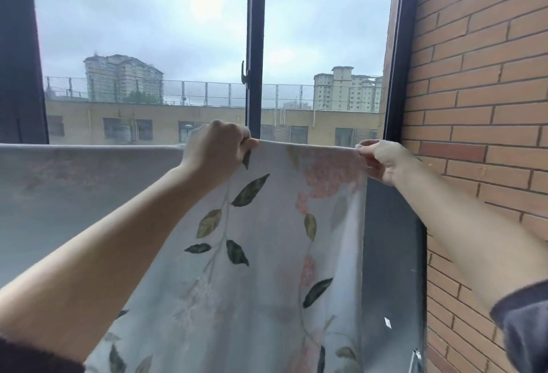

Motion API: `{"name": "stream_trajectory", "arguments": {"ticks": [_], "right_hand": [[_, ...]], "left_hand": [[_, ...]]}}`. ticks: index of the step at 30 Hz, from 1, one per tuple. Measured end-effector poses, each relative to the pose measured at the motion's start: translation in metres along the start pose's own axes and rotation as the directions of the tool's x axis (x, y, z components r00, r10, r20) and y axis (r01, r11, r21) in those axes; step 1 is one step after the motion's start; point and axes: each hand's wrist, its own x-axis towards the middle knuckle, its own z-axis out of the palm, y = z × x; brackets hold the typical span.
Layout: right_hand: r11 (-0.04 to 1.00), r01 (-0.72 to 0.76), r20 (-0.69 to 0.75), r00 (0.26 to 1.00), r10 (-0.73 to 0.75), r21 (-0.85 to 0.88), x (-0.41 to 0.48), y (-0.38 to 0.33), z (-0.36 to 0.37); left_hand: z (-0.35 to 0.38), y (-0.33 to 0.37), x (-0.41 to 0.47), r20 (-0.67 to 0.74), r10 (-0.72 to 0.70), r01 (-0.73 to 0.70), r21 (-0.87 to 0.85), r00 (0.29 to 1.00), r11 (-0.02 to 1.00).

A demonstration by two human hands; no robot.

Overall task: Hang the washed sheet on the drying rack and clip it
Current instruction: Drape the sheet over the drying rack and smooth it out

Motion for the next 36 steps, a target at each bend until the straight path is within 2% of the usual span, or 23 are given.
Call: {"name": "stream_trajectory", "arguments": {"ticks": [3, 4, 6, 8, 9, 12, 14, 15, 17, 19, 20, 25, 28, 30, 32, 34, 36], "right_hand": [[0.996, 0.073, -0.071, 0.995, -0.069, 0.054, 0.005, -0.009, -0.016], [0.998, 0.044, -0.051, 0.998, -0.042, 0.034, 0.005, -0.008, -0.022], [0.992, -0.118, 0.083, 0.989, 0.121, -0.039, 0.002, 0.002, -0.034], [0.945, -0.286, 0.265, 0.91, 0.319, -0.157, -0.005, 0.017, -0.043], [0.919, -0.323, 0.346, 0.855, 0.385, -0.226, -0.009, 0.027, -0.045], [0.874, -0.31, 0.486, 0.737, 0.47, -0.375, -0.02, 0.054, -0.04], [0.881, -0.251, 0.513, 0.735, 0.443, -0.401, -0.022, 0.064, -0.035], [0.905, -0.238, 0.51, 0.763, 0.399, -0.352, -0.02, 0.065, -0.032], [0.964, -0.208, 0.425, 0.867, 0.259, -0.163, -0.013, 0.058, -0.03], [0.997, -0.077, 0.264, 0.961, 0.08, -0.023, -0.005, 0.045, -0.03], [1.0, -0.006, 0.207, 0.978, 0.006, -0.001, -0.003, 0.038, -0.03], [0.978, 0.206, 0.163, 0.966, -0.198, -0.034, -0.007, 0.02, -0.034], [0.952, 0.306, 0.022, 0.952, -0.305, -0.001, -0.003, 0.009, -0.033], [0.941, 0.338, -0.063, 0.939, -0.339, -0.03, 0.002, 0.004, -0.033], [0.951, 0.296, -0.11, 0.946, -0.305, -0.085, 0.005, 0.007, -0.036], [0.969, 0.204, -0.102, 0.97, -0.219, -0.14, 0.003, 0.019, -0.044], [0.98, 0.132, -0.052, 0.989, -0.141, -0.147, -0.004, 0.036, -0.05]], "left_hand": [[0.007, 0.02, 0.009, -0.044, 0.007, -0.008, -0.035, 0.999, 0.999], [0.01, 0.024, 0.01, -0.013, 0.022, -0.023, -0.041, 1.0, 0.999], [0.017, 0.025, 0.007, 0.08, 0.055, -0.052, -0.037, 0.995, 0.998], [0.023, 0.024, -0.002, 0.098, 0.08, -0.079, -0.022, 0.992, 0.997], [0.026, 0.024, -0.006, 0.081, 0.097, -0.097, -0.012, 0.992, 0.995], [0.026, 0.024, -0.014, 0.063, 0.131, -0.13, -0.017, 0.989, 0.991], [0.025, 0.021, -0.015, 0.089, 0.163, -0.16, -0.03, 0.983, 0.987], [0.024, 0.018, -0.016, 0.102, 0.18, -0.179, -0.023, 0.978, 0.984], [0.023, 0.014, -0.016, 0.129, 0.196, -0.198, 0.001, 0.972, 0.98], [0.018, 0.013, -0.016, 0.138, 0.175, -0.182, 0.037, 0.975, 0.983], [0.015, 0.013, -0.016, 0.131, 0.16, -0.168, 0.057, 0.978, 0.984], [0.004, 0.009, -0.015, -0.001, 0.103, -0.103, 0.07, 0.995, 0.992], [0.002, 0.013, -0.001, -0.098, 0.053, -0.045, 0.084, 0.994, 0.995], [0.001, 0.018, 0.01, -0.106, -0.012, 0.018, 0.051, 0.994, 0.999], [0.003, 0.021, 0.014, -0.037, -0.047, 0.049, 0.048, 0.998, 0.998], [0.007, 0.019, 0.008, 0.032, -0.022, 0.019, 0.076, 0.999, 0.997], [0.011, 0.014, -0.004, 0.031, 0.028, -0.031, 0.113, 0.999, 0.993]]}}
